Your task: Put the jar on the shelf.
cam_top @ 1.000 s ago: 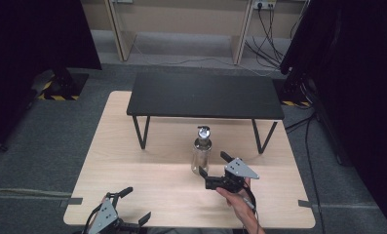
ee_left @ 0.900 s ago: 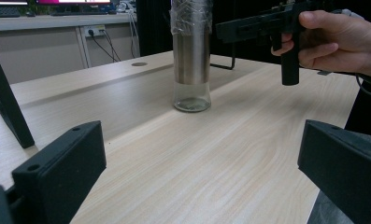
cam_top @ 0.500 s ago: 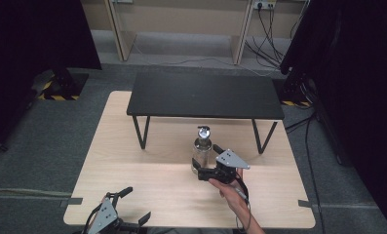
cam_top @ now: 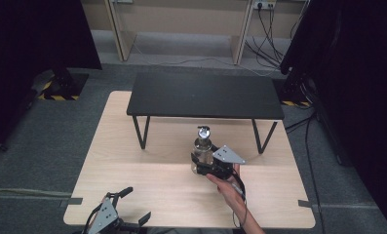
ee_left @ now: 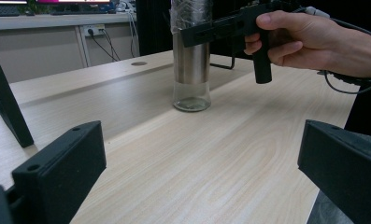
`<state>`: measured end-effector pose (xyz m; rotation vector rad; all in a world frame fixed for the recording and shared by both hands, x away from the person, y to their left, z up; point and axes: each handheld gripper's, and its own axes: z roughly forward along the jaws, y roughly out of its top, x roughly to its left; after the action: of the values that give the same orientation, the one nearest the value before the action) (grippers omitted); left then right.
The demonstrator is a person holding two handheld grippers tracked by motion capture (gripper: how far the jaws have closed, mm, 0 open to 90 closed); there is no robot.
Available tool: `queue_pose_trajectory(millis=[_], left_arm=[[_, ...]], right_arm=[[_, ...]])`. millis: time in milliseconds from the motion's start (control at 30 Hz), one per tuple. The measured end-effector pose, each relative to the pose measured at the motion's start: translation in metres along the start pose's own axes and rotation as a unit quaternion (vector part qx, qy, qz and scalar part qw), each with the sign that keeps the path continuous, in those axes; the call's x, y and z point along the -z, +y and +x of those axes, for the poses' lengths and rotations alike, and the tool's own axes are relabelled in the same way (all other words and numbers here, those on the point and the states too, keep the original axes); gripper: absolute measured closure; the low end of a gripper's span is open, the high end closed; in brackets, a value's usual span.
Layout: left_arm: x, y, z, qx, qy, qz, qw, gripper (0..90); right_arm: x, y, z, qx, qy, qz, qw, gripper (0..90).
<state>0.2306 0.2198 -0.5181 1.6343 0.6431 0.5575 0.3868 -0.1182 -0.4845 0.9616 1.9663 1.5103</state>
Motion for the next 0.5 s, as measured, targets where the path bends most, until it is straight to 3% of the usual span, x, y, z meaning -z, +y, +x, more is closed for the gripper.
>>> queue_pose_trajectory(millis=[300, 500], left_arm=[[0.001, 0.000, 0.000, 0.000, 0.000, -0.001, 1.0000, 0.5], [0.000, 0.000, 0.000, -0.001, 0.000, -0.001, 1.0000, 0.5]], right_arm=[[0.001, 0.002, 0.000, 0.004, 0.000, 0.005, 1.0000, 33.8], [0.015, 0.019, 0.006, 0.004, 0.014, -0.004, 0.9999, 33.9]])
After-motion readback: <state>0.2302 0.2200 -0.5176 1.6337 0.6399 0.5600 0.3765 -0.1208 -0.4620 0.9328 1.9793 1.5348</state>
